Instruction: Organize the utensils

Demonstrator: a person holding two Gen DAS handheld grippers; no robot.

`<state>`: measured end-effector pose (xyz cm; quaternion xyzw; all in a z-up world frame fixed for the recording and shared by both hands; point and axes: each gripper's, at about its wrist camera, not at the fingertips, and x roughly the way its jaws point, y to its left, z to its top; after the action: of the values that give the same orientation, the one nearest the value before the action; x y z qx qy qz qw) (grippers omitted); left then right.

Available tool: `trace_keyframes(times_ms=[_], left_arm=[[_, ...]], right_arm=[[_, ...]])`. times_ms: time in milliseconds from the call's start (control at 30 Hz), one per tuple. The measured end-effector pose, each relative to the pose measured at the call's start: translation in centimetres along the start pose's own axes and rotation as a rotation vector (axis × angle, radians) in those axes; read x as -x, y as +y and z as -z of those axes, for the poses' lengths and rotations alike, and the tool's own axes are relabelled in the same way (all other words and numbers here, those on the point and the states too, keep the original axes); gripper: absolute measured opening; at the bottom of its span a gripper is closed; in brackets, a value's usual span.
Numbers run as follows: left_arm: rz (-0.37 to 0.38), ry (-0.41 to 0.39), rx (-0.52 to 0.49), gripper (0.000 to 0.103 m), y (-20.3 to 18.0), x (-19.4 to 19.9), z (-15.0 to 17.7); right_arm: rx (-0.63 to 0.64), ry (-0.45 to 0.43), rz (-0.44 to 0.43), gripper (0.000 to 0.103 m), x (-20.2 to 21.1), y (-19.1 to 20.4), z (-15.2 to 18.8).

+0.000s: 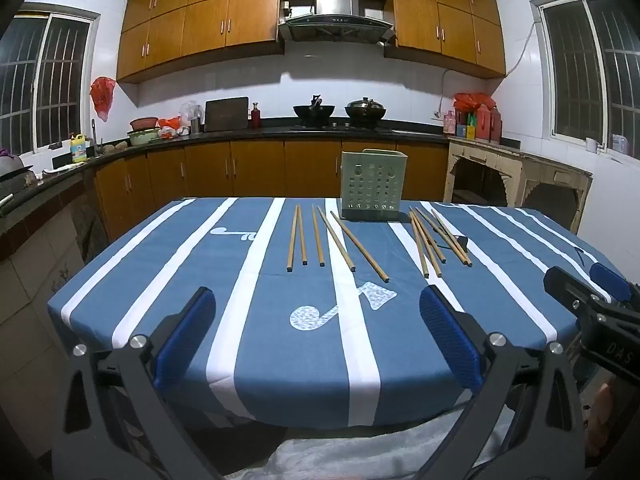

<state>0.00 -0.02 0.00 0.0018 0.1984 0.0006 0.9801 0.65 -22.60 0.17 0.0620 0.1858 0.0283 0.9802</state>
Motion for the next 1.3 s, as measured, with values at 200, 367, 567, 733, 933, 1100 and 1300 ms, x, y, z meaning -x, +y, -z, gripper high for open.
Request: trace_keyframes(times_ms=[200,367,567,733,933,1100,1300], left_arm=[[-0.002,0.001,0.001,0.099,-0.02,0.05,-0.01],[-0.006,0.0,0.002,0.099,-0.08,0.28,-0.01],[0.0,0.006,0.0,0.099,0.0,-0.02,0.0],[0.0,0.007,0.0,0.099,0.01,-0.03,0.0],[0.001,0.008,0.0,0.099,0.0,-0.04,0.0],[0.0,0.009,0.0,0.099,0.0,-0.04,0.0],[0.0,0.01,0.0,0.099,0.0,-0.05,0.0]], right_arm=[[-0.002,0.001,0.0,0.101,-0.04,-0.03,-0.03],[0.0,0.0,-0.001,0.101,-0.02,-0.02,-0.02],[-0.003,0.004,0.0,0.101,-0.08,-0.06,-0.01],[-0.004,0.005,-0.001,0.101,-0.1,-0.05,0.01],[-0.005,0.006,-0.001,0.101,-0.12,-0.05,0.03],[-0.005,0.007,-0.001,0.101,-0.13,-0.1,0.03],[-0.006,0.008,-0.001,0.101,-0.14,-0.14,0.04]])
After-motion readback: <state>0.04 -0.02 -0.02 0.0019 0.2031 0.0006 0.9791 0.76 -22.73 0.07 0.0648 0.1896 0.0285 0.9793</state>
